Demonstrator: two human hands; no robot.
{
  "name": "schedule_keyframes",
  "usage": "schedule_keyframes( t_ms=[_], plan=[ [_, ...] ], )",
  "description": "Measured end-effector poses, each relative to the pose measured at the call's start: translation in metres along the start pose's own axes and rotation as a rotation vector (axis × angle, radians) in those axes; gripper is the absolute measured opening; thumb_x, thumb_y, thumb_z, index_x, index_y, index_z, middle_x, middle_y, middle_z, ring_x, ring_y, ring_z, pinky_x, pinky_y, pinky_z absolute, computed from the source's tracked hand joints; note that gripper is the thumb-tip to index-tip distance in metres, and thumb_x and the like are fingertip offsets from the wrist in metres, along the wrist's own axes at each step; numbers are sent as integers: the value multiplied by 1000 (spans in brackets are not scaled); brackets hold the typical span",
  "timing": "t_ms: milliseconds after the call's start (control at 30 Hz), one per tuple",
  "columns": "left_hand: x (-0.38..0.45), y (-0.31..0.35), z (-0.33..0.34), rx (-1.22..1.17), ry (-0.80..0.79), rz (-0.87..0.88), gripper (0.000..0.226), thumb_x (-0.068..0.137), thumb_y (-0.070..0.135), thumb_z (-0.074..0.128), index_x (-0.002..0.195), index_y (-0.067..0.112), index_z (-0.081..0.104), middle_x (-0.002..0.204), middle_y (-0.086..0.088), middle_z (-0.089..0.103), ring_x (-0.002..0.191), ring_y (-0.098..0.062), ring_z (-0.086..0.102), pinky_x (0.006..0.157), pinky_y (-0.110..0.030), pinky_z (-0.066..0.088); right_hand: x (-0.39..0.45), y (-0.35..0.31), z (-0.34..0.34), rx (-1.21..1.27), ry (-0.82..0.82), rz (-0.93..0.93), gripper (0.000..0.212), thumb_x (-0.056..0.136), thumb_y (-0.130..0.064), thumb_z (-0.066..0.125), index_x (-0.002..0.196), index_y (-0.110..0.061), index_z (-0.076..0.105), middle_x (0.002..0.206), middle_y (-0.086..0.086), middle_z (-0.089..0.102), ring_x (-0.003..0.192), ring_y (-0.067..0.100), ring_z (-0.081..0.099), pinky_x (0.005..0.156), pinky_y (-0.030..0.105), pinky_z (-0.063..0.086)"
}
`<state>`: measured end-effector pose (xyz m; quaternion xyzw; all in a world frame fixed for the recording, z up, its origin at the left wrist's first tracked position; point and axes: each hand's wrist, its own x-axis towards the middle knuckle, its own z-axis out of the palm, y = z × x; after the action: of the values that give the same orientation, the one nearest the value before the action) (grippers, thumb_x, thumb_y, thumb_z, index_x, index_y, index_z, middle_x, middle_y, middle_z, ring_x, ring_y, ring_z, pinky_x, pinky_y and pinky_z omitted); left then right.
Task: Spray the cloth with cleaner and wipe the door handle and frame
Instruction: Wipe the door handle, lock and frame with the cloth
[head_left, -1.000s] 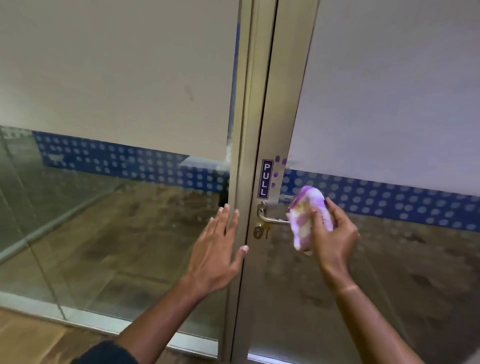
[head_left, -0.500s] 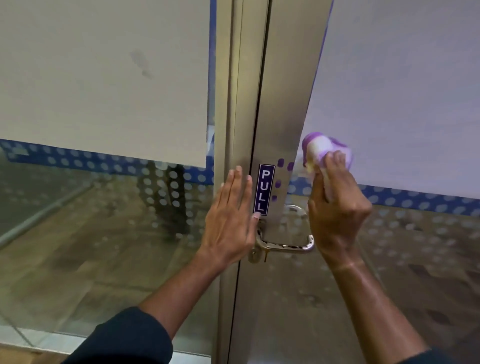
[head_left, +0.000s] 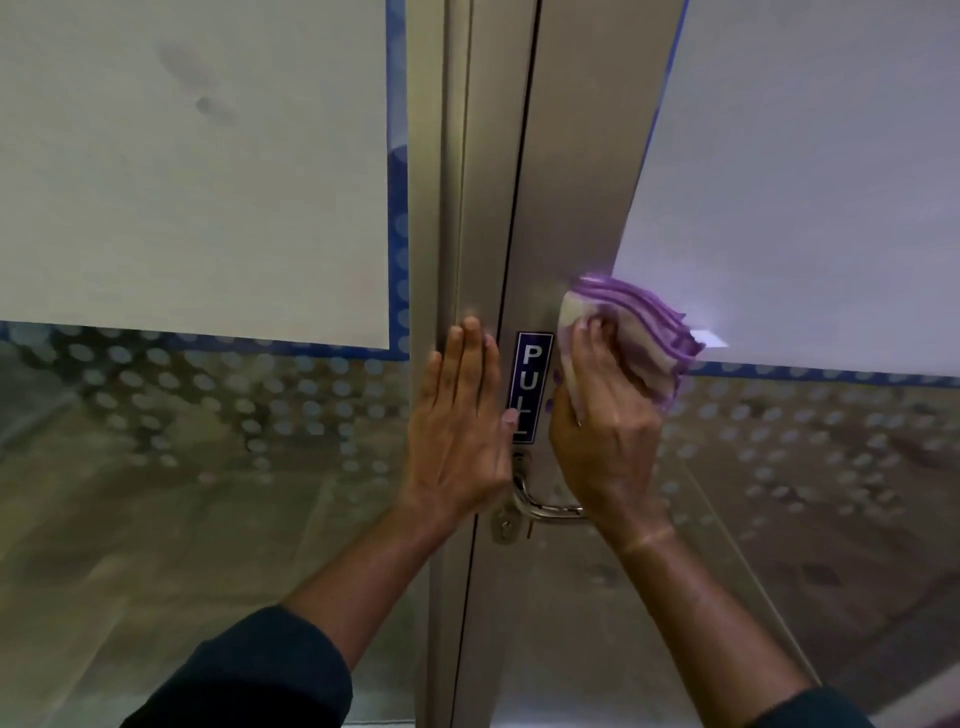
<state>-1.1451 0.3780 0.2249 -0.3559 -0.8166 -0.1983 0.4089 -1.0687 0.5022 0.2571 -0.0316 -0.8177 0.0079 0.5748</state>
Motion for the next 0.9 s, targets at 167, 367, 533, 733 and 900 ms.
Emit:
schedule_keyframes(
  t_ms=[167,367,533,733,900],
  plan=[
    [0,-5,7,50,40,34,78,94,37,37,151,-1,-1,159,-17,-18,150,-28,-14,123,-41,-9,-4,4,8,-91,-83,-53,57,84,-1,52,141,1,42,144,16,47,138,22,34,90,36,49],
    [1,-6,12,45,89,44,79,93,36,39,150,0,-1,159,-14,-23,150,-27,-16,123,-41,-8,-7,13,15,-122,-64,-111,56,87,6,40,143,-3,40,152,12,30,143,18,24,108,33,35],
    [2,-6,13,68,84,31,79,93,37,38,150,0,-1,159,-13,-23,150,-27,-17,123,-41,-9,-11,20,12,-127,-109,-136,73,75,13,49,144,-9,40,153,10,27,142,25,30,111,43,35],
    [1,-5,11,83,75,32,81,93,35,41,150,1,-4,159,-12,-26,150,-26,-18,123,-41,-9,-20,38,6,-43,-194,-221,56,90,8,26,139,-8,48,147,8,37,133,32,45,95,55,47],
    [1,-5,11,92,70,38,84,91,33,44,151,2,-6,159,-12,-26,150,-26,-18,123,-40,-9,-23,53,-1,-62,-314,-248,70,77,10,36,142,-15,45,138,14,54,116,40,52,81,48,52]
  ],
)
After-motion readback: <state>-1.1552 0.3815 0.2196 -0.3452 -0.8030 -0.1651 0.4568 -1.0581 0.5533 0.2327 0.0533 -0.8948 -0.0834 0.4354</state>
